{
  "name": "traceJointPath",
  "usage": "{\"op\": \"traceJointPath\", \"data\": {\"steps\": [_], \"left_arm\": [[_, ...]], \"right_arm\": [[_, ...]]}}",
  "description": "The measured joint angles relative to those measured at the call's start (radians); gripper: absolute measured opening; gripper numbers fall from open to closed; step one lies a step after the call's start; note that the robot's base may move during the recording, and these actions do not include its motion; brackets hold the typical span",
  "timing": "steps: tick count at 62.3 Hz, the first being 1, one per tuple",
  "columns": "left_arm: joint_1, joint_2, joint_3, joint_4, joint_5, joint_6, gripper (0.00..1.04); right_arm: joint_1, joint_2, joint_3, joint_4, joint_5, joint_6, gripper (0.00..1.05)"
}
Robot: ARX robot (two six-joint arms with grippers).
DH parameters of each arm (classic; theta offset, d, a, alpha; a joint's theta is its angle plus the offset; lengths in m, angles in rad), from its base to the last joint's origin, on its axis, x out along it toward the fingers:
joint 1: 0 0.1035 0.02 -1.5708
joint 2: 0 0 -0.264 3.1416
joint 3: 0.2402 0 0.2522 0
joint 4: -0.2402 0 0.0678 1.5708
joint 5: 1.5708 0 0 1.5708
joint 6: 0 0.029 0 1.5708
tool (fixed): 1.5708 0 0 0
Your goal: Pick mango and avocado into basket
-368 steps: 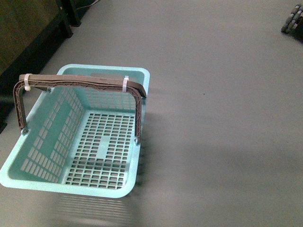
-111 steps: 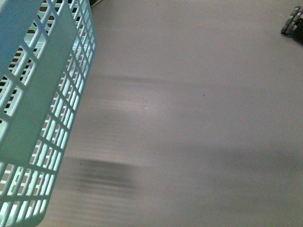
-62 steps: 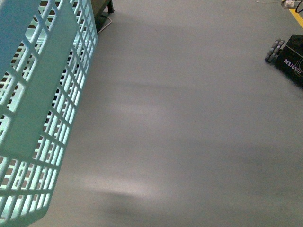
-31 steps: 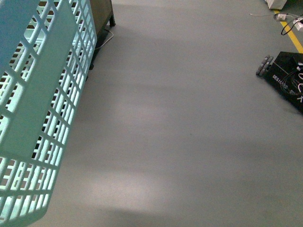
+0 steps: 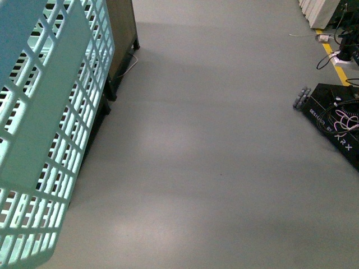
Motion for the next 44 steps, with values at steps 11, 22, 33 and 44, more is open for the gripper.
{"op": "traceJointPath", "data": {"steps": [11, 22, 33, 44], "left_arm": [[0.000, 0.000, 0.002, 0.000, 0.000, 0.000, 0.16], [0.000, 0.000, 0.002, 0.000, 0.000, 0.000, 0.16], [-0.002, -0.004, 0.002, 0.000, 0.015, 0.000, 0.16], [-0.002, -0.002, 0.002, 0.000, 0.006, -0.010, 0.16]], "right_arm": [[0.000, 0.000, 0.000, 0.000, 0.001, 0.000, 0.96], [0.000, 0.000, 0.000, 0.000, 0.001, 0.000, 0.96], [0.000, 0.000, 0.000, 0.000, 0.005, 0.000, 0.96], [0.000, 0.000, 0.000, 0.000, 0.003, 0.000, 0.96]]}}
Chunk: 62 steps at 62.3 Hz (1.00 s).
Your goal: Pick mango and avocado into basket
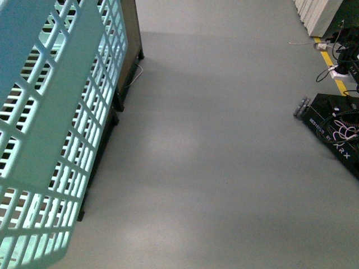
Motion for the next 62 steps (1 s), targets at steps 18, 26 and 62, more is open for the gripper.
{"op": "traceJointPath", "data": {"steps": [18, 26, 62], "left_arm": [[0.003, 0.000, 0.000, 0.000, -0.005, 0.010, 0.16], [0.003, 0.000, 0.000, 0.000, -0.006, 0.010, 0.16], [0.003, 0.000, 0.000, 0.000, -0.006, 0.010, 0.16]], "right_arm": [[0.000, 0.001, 0.000, 0.000, -0.002, 0.000, 0.96], [0.000, 0.001, 0.000, 0.000, -0.003, 0.000, 0.96], [0.000, 0.000, 0.000, 0.000, 0.001, 0.000, 0.96]]}}
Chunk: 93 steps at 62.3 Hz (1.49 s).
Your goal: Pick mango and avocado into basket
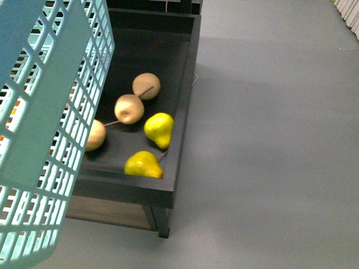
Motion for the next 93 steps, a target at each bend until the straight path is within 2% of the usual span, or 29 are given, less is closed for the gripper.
{"op": "traceJointPath", "data": {"steps": [93], "left_arm": [[0.000, 0.000, 0.000, 0.000, 0.000, 0.000, 0.16]], "right_arm": [[0.000, 0.000, 0.000, 0.000, -0.002, 0.000, 0.96]]}}
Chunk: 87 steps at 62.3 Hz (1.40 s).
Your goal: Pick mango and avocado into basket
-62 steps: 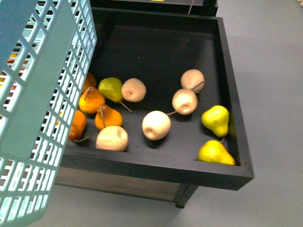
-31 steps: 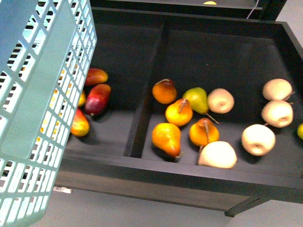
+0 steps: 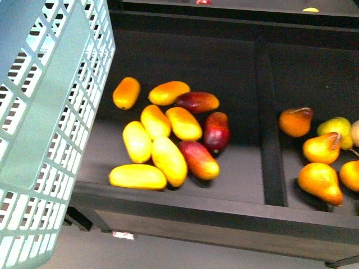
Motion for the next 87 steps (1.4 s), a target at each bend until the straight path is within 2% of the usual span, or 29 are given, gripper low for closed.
{"op": "traceJointPath", "data": {"steps": [87], "left_arm": [[0.000, -0.001, 0.000, 0.000, 0.000, 0.006, 0.16]], "right_arm": [[0.000, -0.001, 0.000, 0.000, 0.001, 0.000, 0.96]]}}
